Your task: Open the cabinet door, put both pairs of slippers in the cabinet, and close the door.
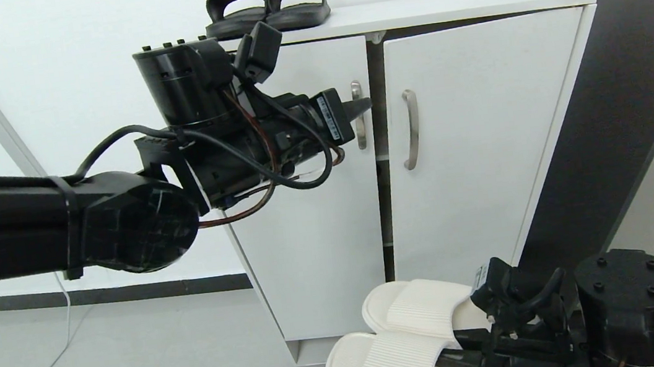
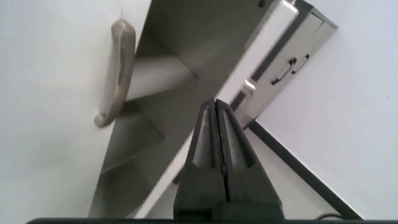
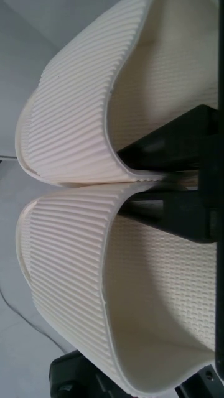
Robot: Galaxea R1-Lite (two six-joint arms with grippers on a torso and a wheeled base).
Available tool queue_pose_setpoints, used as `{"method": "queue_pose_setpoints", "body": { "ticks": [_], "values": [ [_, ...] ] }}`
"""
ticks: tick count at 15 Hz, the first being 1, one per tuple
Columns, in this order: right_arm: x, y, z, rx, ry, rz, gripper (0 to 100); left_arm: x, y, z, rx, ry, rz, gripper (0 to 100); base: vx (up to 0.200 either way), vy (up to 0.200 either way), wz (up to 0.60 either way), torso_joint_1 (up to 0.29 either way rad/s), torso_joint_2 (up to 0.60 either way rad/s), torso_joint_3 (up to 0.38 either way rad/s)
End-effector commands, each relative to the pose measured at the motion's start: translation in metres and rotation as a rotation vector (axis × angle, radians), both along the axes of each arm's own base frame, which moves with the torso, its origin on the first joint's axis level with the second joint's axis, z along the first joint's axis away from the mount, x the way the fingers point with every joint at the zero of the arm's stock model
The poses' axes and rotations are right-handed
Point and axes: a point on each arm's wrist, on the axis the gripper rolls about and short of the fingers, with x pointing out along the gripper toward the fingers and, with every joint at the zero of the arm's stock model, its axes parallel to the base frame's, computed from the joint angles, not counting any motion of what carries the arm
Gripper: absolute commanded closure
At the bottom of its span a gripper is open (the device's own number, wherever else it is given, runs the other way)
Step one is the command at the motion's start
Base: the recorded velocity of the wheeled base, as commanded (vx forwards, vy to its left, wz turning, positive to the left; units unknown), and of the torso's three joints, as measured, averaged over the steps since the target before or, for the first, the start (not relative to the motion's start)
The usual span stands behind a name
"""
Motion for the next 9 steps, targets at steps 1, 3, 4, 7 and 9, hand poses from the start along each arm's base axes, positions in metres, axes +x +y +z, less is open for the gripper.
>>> {"method": "queue_pose_setpoints", "body": {
  "ticks": [1, 3, 4, 7, 9],
  "values": [
    [0.0, 0.001, -0.002, -0.005, 0.006, 0.004, 100, 0.013, -0.008, -0.006, 0.004, 0.006, 0.001, 100, 0.0, 0.0, 0.0, 0.0, 0.0, 0.0],
    [-0.001, 0.001, -0.003, -0.008, 0.007, 0.005, 100, 0.021, -0.016, -0.007, 0.001, 0.001, -0.003, 100, 0.0, 0.0, 0.0, 0.0, 0.0, 0.0],
    [-0.001, 0.001, -0.003, -0.008, 0.007, 0.005, 100, 0.024, -0.019, -0.008, 0.002, 0.002, -0.005, 100, 0.0, 0.0, 0.0, 0.0, 0.0, 0.0],
    [0.0, 0.003, -0.006, -0.017, 0.015, 0.005, 100, 0.029, -0.03, -0.01, -0.004, -0.007, -0.023, 100, 0.0, 0.0, 0.0, 0.0, 0.0, 0.0],
    [0.0, 0.003, -0.007, -0.02, 0.017, 0.008, 100, 0.027, -0.034, -0.011, -0.003, -0.004, -0.036, 100, 0.0, 0.0, 0.0, 0.0, 0.0, 0.0]
  ]
}}
